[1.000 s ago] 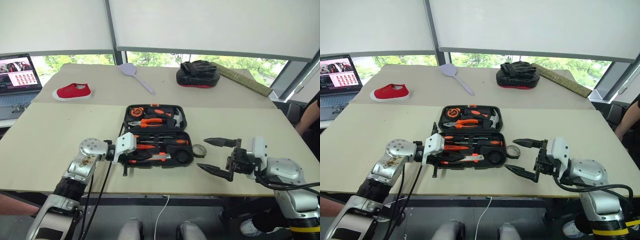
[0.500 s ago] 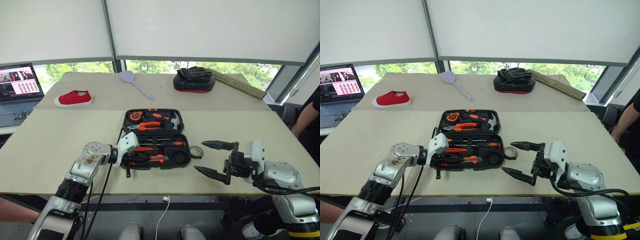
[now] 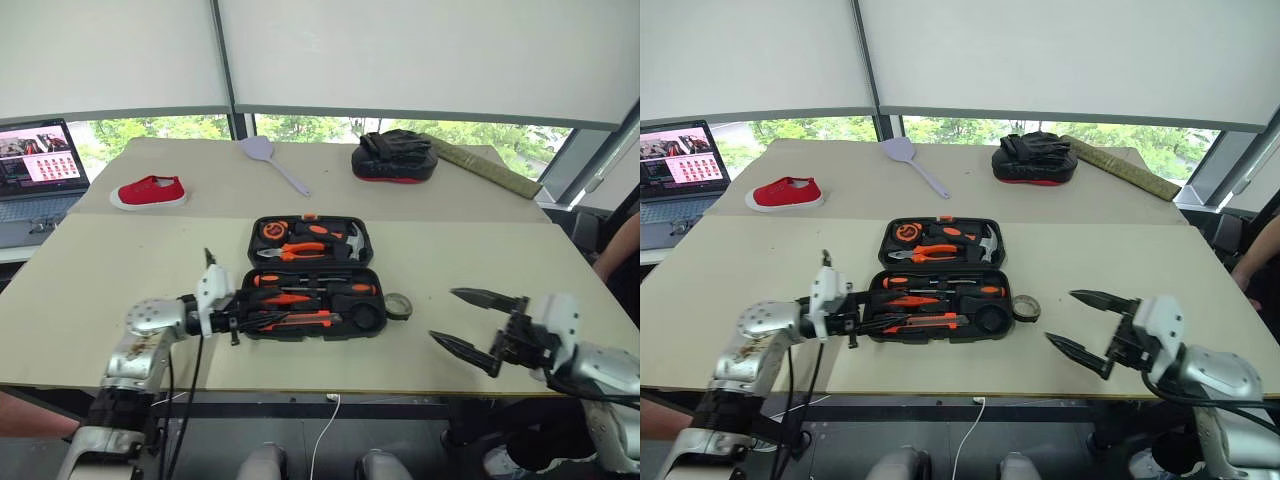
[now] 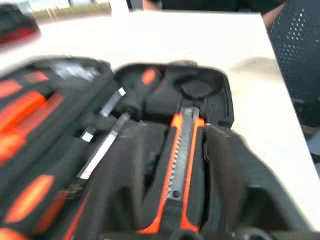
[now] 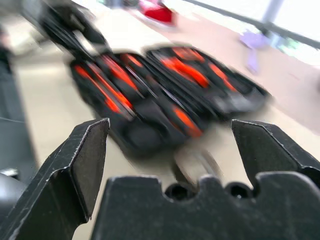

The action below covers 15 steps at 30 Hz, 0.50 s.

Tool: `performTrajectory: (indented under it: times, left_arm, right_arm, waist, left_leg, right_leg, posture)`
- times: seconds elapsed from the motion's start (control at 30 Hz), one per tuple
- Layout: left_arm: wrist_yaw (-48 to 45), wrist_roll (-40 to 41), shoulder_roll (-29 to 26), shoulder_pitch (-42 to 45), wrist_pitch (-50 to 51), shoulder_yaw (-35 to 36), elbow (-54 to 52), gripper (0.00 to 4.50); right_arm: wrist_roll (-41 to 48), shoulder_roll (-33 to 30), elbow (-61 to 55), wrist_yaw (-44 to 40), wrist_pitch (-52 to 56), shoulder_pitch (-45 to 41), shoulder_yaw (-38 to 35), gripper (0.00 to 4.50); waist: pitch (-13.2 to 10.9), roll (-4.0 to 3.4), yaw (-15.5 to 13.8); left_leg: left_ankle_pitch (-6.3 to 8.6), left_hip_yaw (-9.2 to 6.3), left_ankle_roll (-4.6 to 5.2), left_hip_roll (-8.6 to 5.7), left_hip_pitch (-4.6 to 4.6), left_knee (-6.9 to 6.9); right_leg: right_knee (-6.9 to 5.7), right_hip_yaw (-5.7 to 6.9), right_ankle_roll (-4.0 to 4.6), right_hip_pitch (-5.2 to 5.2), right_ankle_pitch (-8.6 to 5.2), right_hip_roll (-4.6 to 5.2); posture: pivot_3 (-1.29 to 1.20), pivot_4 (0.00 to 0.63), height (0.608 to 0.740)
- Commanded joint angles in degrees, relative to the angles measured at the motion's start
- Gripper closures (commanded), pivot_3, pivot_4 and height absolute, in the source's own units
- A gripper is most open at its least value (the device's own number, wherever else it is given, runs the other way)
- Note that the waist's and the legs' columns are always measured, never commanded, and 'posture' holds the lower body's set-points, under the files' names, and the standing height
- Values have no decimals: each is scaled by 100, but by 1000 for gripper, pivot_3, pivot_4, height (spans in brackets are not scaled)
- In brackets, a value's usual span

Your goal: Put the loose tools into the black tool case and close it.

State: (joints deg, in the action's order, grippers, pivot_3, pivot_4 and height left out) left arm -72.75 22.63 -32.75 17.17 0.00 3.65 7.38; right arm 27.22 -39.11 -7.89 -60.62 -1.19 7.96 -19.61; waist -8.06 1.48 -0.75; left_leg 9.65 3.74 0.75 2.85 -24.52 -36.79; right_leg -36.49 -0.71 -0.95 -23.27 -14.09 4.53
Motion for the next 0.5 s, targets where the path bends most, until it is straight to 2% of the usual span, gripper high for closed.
performTrajectory:
  times: [0.03,0.1,0.17,0.23,0.4,0.5]
  left_arm:
    - [8,57,-350,-394,-244,332,-420,510]
    - [-218,153,-726,-882,-140,484,-760,47]
    - [-196,787,-766,-1072,379,715,-1135,47]
    - [-132,1050,-676,-1046,534,746,-1277,47]
    - [-57,1074,-578,-1042,665,511,-1671,47]
    - [-2,1068,-539,-994,727,440,-1766,47]
  right_arm:
    - [-326,-118,588,70,-623,206,-449,0]
    - [-340,-265,526,384,-69,93,-484,0]
    - [-592,-684,331,175,234,-134,-66,0]
    - [-746,-1029,186,-93,609,-618,508,0]
    - [-984,-1448,146,-609,1826,-2175,1813,0]
    - [-1254,-1419,275,-885,2380,-3055,2590,0]
  waist:
    - [-1,-2,11]
    - [-4,-4,66]
    - [-10,-12,134]
    - [-20,-16,147]
    - [-23,-17,135]
    - [-25,-15,102]
  left_leg:
    - [2,0,0,1,0,0]
    - [4,1,-1,5,2,4]
    - [8,-4,-8,16,10,15]
    - [25,-15,-37,20,18,16]
    - [30,-7,-46,13,25,16]
    - [20,6,-29,10,5,16]
  right_leg:
    - [7,1,-5,1,-3,-1]
    - [13,1,-12,0,-7,-4]
    - [18,-6,-12,-2,-7,-5]
    - [18,-9,-20,-1,-9,2]
    - [26,-4,-19,1,0,-8]
    - [35,-4,-19,-14,-3,-8]
  posture:
    - [0,150,740]
    - [0,150,740]
    - [0,150,740]
    - [0,150,740]
    - [0,150,740]
    - [0,150,740]
